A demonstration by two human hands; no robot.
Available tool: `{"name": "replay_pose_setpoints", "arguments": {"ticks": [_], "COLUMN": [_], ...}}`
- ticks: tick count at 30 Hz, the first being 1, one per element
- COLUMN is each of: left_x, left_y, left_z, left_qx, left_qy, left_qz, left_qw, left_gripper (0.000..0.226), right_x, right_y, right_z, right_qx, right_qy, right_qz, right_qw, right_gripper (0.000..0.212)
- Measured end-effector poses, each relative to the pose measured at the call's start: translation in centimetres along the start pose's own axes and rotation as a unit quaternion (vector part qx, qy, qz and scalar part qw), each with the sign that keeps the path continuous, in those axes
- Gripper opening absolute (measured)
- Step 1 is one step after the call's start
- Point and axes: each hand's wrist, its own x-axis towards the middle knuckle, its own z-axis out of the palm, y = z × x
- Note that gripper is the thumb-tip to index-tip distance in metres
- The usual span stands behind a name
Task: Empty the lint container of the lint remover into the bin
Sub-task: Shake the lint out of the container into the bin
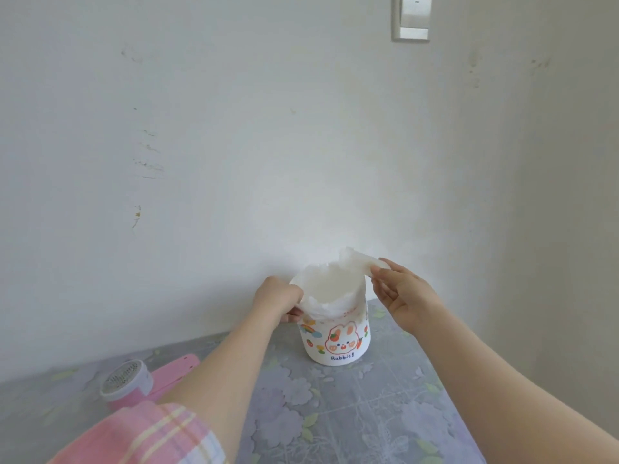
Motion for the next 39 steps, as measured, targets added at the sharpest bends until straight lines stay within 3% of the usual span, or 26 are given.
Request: {"name": "replay_pose_setpoints", "arguments": {"ticks": [5,13,23,31,39], "left_x": [-1.3,-4.1,-7.9,-8.4,-8.8], "left_y": [-1.1,-2.2,-4.3,-5.1,-5.2], "left_z": [-3.5,-7.3,-13.4,-13.9,-13.7], "left_qx": [0.016,0.054,0.088,0.071,0.068], "left_qy": [0.008,-0.039,-0.120,-0.076,-0.073], "left_qz": [-0.016,-0.014,-0.046,0.011,0.030], "left_qw": [1.000,0.998,0.988,0.994,0.995], "left_gripper": [0.017,0.039,0.019,0.031,0.032], "right_x": [-1.6,-3.1,-5.7,-7.1,-7.2], "right_y": [0.9,1.6,3.3,3.2,3.6], "right_z": [2.6,5.2,10.5,13.0,13.3], "right_qx": [-0.017,-0.094,-0.178,-0.232,-0.307], "right_qy": [-0.005,0.007,-0.047,-0.105,-0.115], "right_qz": [0.001,0.007,-0.003,-0.073,-0.137], "right_qw": [1.000,0.996,0.983,0.964,0.935], "right_gripper": [0.035,0.009,0.010,0.032,0.036]}}
